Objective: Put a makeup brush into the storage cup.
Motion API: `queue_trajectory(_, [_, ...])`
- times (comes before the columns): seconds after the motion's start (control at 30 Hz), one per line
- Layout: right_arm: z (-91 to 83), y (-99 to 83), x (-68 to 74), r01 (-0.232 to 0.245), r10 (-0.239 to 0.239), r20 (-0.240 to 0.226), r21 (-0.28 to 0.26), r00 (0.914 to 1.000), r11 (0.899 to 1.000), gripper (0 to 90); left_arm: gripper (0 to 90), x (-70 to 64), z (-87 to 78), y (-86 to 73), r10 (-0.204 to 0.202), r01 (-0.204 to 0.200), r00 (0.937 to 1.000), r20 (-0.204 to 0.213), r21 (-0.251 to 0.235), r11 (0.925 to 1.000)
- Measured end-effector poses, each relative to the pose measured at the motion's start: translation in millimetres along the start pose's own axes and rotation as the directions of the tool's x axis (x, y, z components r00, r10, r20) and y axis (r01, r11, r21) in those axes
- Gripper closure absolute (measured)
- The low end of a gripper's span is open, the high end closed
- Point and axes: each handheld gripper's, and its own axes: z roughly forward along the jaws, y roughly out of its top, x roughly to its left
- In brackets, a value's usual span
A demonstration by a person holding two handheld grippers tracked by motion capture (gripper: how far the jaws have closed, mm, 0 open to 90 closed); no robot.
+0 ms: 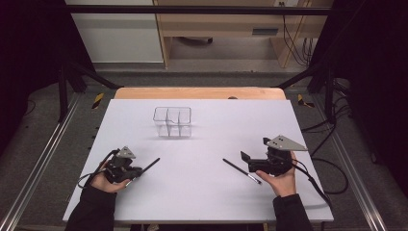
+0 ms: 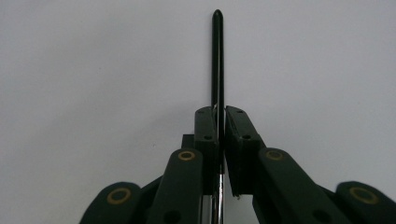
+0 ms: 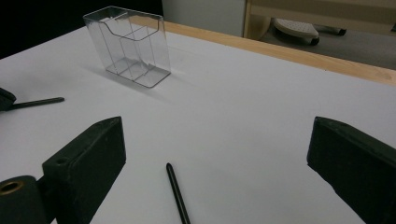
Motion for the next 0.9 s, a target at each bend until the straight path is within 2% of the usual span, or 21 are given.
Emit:
queue_trajectory(0.17, [0.1, -0.1, -0.1, 0.002, -0.002, -0.001, 0.002, 1.0, 1.0, 4.9, 82.4, 1.0, -0.8, 0.3, 0.0, 0.0, 1.0, 0.003, -0.011, 0.9999])
queue_trajectory(0.33, [0.2, 0.0, -0.2, 0.001, -0.001, 0.0, 0.001, 1.0, 1.0, 4.9, 73.9, 3.3, -8.9, 1.4, -0.014, 0.015, 0.9998, 0.014, -0.056, 0.9983])
queue_trajectory(0.47, [-0.2, 0.4, -0.6, 0.0, 0.0, 0.0, 0.0, 1.0, 1.0, 4.8, 67.0, 4.1, -11.6, 3.8, -0.017, 0.017, 0.9998, 0.004, -0.058, 0.9982])
queue_trajectory(0.6, [-1.6, 1.2, -1.7, -0.002, 0.002, 0.002, -0.003, 1.0, 1.0, 4.8, 62.3, 2.1, -10.1, 11.1, 0.017, -0.017, 0.9998, -0.011, -0.014, 0.9998])
queue_trajectory(0.73, [-2.7, 2.2, -2.4, -0.008, 0.008, 0.003, -0.009, 1.0, 1.0, 4.9, 58.3, 2.0, -10.6, 19.5, 0.033, -0.033, 0.9992, -0.02, 0.022, 0.9992])
queue_trajectory(0.8, [-3.7, 2.7, -3.4, -0.006, 0.006, 0.005, -0.007, 1.0, 1.0, 4.9, 57.8, 2.5, -9.1, 23.9, 0.042, -0.041, 0.9989, -0.022, 0.049, 0.998])
queue_trajectory(0.9, [-4.4, 3.2, -4.2, -0.005, 0.005, 0.004, -0.009, 1.0, 1.0, 4.9, 58.5, 0.7, -4.9, 30.1, 0.07, -0.066, 0.997, -0.034, 0.11, 0.9917])
